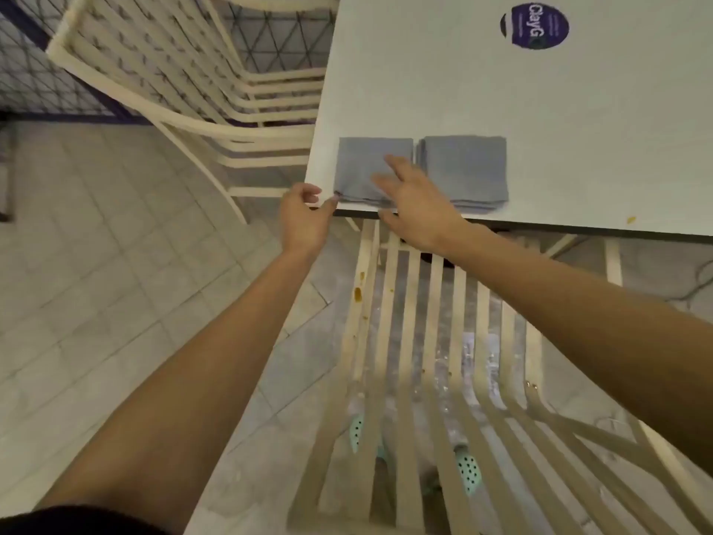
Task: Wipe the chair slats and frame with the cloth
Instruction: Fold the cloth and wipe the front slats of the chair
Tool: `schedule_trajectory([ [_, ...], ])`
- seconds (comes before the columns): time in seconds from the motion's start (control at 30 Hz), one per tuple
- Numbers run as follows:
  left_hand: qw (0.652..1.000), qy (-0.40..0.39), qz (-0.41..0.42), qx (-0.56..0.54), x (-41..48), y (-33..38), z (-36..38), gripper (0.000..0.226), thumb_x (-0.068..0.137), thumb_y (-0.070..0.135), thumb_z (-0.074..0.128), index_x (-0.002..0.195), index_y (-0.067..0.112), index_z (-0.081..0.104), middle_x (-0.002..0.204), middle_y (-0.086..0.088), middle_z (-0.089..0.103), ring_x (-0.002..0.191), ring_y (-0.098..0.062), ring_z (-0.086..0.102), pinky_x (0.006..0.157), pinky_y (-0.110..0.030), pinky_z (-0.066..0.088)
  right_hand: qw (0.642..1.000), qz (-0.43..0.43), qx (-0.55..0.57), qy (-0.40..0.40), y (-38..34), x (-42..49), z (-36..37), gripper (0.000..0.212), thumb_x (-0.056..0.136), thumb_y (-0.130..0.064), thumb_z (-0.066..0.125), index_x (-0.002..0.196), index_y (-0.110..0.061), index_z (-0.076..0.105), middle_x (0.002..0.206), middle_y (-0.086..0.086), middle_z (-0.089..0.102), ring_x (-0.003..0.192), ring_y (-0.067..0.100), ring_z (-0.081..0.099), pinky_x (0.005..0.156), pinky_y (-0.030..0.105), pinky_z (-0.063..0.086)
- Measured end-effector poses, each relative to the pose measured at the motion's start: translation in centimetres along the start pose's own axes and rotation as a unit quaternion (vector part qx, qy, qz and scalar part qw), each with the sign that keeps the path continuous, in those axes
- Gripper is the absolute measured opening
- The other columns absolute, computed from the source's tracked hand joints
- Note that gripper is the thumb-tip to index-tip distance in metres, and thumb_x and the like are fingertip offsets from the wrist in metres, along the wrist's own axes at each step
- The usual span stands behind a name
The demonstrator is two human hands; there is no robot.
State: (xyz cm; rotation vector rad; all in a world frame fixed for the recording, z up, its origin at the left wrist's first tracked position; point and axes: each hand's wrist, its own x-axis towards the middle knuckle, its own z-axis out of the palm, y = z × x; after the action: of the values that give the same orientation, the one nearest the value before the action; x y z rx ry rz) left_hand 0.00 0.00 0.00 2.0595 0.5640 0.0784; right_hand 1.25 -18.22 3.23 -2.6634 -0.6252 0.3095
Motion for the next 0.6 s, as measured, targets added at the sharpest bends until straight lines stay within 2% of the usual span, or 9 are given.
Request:
schedule_trajectory([
  [0.07, 0.999, -0.013, -0.024, -0.038, 0.4, -1.1, 0.2, 0.024, 0.081, 0.024, 0.074, 0.095, 0.017, 0.056, 0.089, 0.002, 0.058, 0.082, -0.013, 0.057, 0.068, -0.014, 0.044, 0.999, 0.014, -0.034, -0.01, -0.3, 1.2, 1.3, 0.056, 0.098, -0.027, 0.047, 0.149, -0.014, 0.028, 0.16, 0.014, 0.009, 0.148, 0.032, 0.007, 0.121, 0.045, 0.013],
  [0.1, 0.998, -0.023, -0.027, -0.055, 0.5, -1.9, 0.4, 0.023, 0.081, 0.024, 0.075, 0.095, 0.018, 0.057, 0.086, 0.004, 0.058, 0.08, -0.015, 0.059, 0.07, -0.022, 0.05, 0.998, 0.021, -0.046, -0.021, -0.3, 1.6, 2.2, 0.055, 0.099, -0.028, 0.046, 0.149, -0.014, 0.027, 0.16, 0.014, 0.01, 0.148, 0.032, 0.008, 0.121, 0.045, 0.012],
  [0.17, 0.994, -0.044, -0.04, -0.092, 0.4, -3.5, 0.7, 0.021, 0.082, 0.025, 0.074, 0.094, 0.018, 0.059, 0.085, 0.004, 0.06, 0.085, -0.022, 0.064, 0.066, -0.035, 0.056, 0.997, 0.024, -0.059, -0.035, -0.7, 1.9, 3.9, 0.055, 0.099, -0.028, 0.045, 0.149, -0.013, 0.028, 0.16, 0.014, 0.014, 0.147, 0.032, 0.013, 0.12, 0.047, 0.014],
  [0.23, 0.987, -0.048, -0.063, -0.137, 0.1, -3.9, 0.7, 0.018, 0.084, 0.026, 0.072, 0.093, 0.019, 0.059, 0.088, 0.003, 0.061, 0.092, -0.027, 0.067, 0.057, -0.033, 0.056, 0.997, 0.024, -0.074, -0.005, -0.8, 1.6, 4.8, 0.052, 0.097, -0.027, 0.047, 0.145, -0.014, 0.034, 0.155, 0.013, 0.025, 0.141, 0.033, 0.025, 0.116, 0.046, 0.023],
  [0.33, 0.976, -0.045, -0.103, -0.189, -0.4, -4.3, 0.7, 0.018, 0.084, 0.029, 0.071, 0.092, 0.019, 0.058, 0.096, -0.002, 0.062, 0.098, -0.026, 0.065, 0.062, -0.04, 0.061, 0.993, 0.004, -0.109, 0.054, -1.4, 1.8, 5.1, 0.046, 0.092, -0.021, 0.052, 0.137, -0.016, 0.046, 0.134, 0.012, 0.044, 0.12, 0.033, 0.042, 0.098, 0.045, 0.036],
  [0.47, 0.944, -0.09, -0.159, -0.275, -0.8, -3.7, 0.1, 0.033, 0.087, 0.029, 0.068, 0.109, 0.007, 0.059, 0.103, -0.005, 0.066, 0.097, -0.021, 0.068, 0.071, -0.048, 0.061, 0.994, -0.032, -0.085, 0.055, -1.8, 2.4, 5.3, 0.034, 0.093, -0.016, 0.051, 0.126, -0.014, 0.059, 0.11, 0.011, 0.056, 0.104, 0.032, 0.052, 0.086, 0.037, 0.032],
  [0.6, 0.92, -0.146, -0.165, -0.324, -1.9, -3.4, -0.7, 0.023, 0.089, 0.031, 0.065, 0.102, 0.012, 0.061, 0.106, -0.012, 0.068, 0.097, -0.026, 0.069, 0.071, -0.047, 0.06, 0.996, -0.055, -0.018, 0.072, -2.9, 0.8, 6.1, 0.022, 0.093, -0.016, 0.05, 0.103, -0.013, 0.069, 0.094, 0.007, 0.063, 0.094, 0.028, 0.056, 0.081, 0.036, 0.033],
])
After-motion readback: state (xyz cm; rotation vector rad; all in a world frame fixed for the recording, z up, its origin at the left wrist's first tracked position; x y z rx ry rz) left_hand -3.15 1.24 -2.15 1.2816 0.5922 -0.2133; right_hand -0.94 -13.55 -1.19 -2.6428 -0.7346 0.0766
